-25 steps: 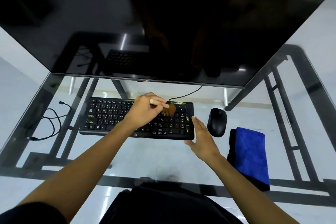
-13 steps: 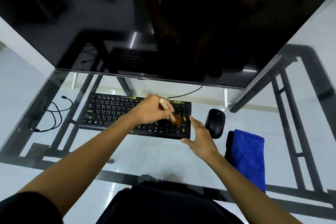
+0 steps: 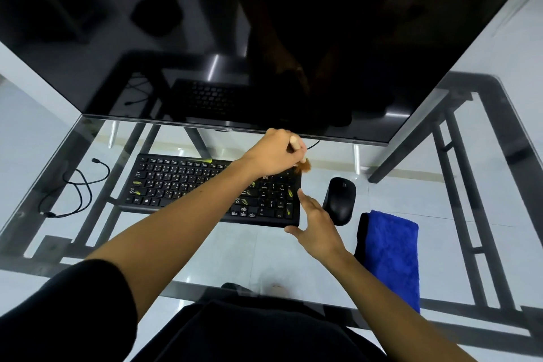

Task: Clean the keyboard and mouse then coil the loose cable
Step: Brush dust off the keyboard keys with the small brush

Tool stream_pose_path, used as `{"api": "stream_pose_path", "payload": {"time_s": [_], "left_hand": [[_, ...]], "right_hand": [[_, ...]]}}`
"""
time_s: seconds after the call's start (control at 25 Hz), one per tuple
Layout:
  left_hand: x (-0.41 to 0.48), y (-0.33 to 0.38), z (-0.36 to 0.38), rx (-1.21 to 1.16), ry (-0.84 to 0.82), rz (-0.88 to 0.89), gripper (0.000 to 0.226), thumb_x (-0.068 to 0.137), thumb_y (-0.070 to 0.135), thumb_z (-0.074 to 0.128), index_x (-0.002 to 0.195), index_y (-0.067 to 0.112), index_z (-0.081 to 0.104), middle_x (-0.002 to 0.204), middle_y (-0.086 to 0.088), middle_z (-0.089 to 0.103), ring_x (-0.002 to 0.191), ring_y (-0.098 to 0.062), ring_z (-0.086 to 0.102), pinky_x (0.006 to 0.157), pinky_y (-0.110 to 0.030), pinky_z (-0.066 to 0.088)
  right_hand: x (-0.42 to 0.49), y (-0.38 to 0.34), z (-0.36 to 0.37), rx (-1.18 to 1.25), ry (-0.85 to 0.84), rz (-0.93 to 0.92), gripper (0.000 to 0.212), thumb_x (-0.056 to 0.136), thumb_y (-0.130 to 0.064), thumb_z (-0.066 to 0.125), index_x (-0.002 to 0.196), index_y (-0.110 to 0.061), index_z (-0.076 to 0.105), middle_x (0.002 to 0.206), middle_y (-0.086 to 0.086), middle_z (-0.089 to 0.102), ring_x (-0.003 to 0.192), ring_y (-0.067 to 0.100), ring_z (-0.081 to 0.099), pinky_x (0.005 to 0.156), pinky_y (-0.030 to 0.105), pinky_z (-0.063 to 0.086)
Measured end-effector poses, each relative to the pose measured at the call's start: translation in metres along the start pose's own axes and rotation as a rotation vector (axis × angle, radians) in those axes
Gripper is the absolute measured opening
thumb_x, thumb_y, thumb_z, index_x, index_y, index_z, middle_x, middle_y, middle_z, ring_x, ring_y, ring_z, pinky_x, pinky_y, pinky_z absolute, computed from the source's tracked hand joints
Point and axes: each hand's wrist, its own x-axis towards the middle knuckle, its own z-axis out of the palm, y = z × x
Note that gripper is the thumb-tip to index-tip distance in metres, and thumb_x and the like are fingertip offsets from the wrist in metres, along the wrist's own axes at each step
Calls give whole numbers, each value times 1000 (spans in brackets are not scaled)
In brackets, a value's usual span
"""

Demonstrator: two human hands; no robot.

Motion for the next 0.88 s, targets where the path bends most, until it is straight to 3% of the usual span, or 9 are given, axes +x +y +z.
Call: {"api": "stream_pose_path", "payload": {"time_s": [0.08, 0.16, 0.24, 0.32, 0.44, 0.56, 0.68, 0.8, 0.88], "left_hand": [[4, 4, 1, -34, 25, 6, 14, 89, 27, 58, 91, 22, 71, 81, 19, 65, 95, -7, 52, 78, -19, 46], [3, 1, -2, -1, -37, -24, 17, 88, 21, 56, 87, 15, 72, 76, 15, 69, 78, 0, 56, 64, -9, 41], [0, -4, -2, 25, -80, -19, 19, 88, 17, 56, 83, 13, 74, 85, 10, 73, 71, 2, 60, 60, -11, 43], [-7, -9, 0, 5, -3, 9, 16, 90, 21, 58, 89, 18, 74, 94, 12, 70, 78, -3, 62, 64, -11, 45], [-22, -10, -6, -96, 177, 12, 13, 90, 23, 59, 92, 17, 71, 81, 14, 67, 65, 5, 58, 55, -5, 40], [-54, -15, -17, -170, 297, 12, 7, 88, 16, 61, 88, 14, 68, 73, 16, 66, 58, 2, 57, 53, -7, 42], [-92, -32, -11, -104, 178, 5, 5, 85, 8, 62, 85, 9, 66, 61, 25, 63, 51, 5, 53, 49, -6, 36], [-111, -43, -3, -54, -61, -25, 5, 84, 8, 62, 82, 10, 66, 66, 16, 68, 55, 4, 56, 53, -11, 40], [-113, -40, -4, -74, 19, -14, 5, 83, 7, 62, 82, 9, 66, 61, 20, 65, 55, 4, 55, 52, -8, 37]], "right_hand": [[0, 0, 0, 4, 1, -6, 86, 84, -26, 70, 150, -17, 17, 154, 0, 29, 142, 15, 26, 115, 30, 27], [0, -1, 1, 2, 9, -9, 86, 83, -26, 70, 150, -17, 17, 153, 1, 30, 142, 16, 27, 115, 30, 27], [0, -1, 1, 0, 10, -7, 86, 83, -26, 70, 150, -17, 17, 153, 1, 30, 142, 16, 26, 115, 31, 27], [-1, -1, 1, -1, 6, -6, 86, 84, -26, 70, 150, -18, 17, 154, 1, 30, 142, 16, 26, 115, 31, 27], [-1, -1, 1, -13, 4, -2, 86, 84, -27, 70, 151, -19, 16, 154, 0, 28, 143, 15, 25, 115, 31, 27], [-1, -1, 2, -10, 6, -1, 87, 84, -27, 70, 151, -20, 16, 154, 0, 29, 143, 15, 24, 116, 31, 26], [-1, -1, 2, -15, 11, -5, 86, 84, -26, 70, 150, -20, 16, 154, 0, 29, 143, 15, 24, 116, 31, 26], [-2, -3, 2, -16, 7, -5, 87, 83, -25, 71, 150, -18, 17, 154, 0, 29, 143, 15, 23, 116, 28, 24], [-2, -3, 1, -22, 16, -7, 87, 82, -25, 72, 150, -18, 18, 153, 1, 31, 142, 15, 26, 113, 26, 25]]}}
